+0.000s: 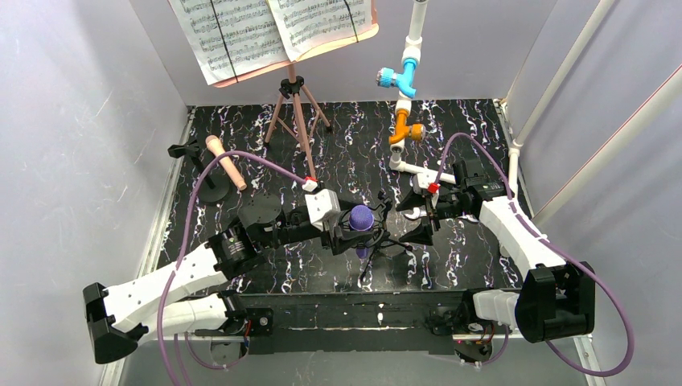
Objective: Pack up the instrument practice props
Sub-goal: Remove the microphone from the microphone stand.
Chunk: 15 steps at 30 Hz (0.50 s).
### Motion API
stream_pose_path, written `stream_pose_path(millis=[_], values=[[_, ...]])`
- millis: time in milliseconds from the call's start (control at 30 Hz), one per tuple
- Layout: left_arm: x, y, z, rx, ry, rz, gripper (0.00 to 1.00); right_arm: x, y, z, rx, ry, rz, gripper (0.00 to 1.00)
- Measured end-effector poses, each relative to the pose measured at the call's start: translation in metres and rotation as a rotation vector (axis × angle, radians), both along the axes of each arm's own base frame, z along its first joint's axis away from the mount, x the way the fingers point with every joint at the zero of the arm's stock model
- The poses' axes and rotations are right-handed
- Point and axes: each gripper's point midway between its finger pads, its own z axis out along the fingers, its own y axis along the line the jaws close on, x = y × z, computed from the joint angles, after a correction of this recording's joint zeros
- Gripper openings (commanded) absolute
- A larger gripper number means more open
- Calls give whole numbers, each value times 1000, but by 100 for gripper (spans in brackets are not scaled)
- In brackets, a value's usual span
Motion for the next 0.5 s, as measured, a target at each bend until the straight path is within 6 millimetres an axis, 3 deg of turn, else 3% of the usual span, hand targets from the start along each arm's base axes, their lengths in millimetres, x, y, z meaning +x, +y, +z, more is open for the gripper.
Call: stream_pose_path(millis=[133, 367, 500], values=[[2, -2, 0, -5, 3, 7, 56, 0, 0, 0, 0, -1, 0, 98], [4, -3, -1, -1, 6, 11, 62, 0, 0, 0, 1, -3, 1, 98], [5, -3, -1, -4, 8, 18, 52, 0, 0, 0, 0, -4, 1, 98]])
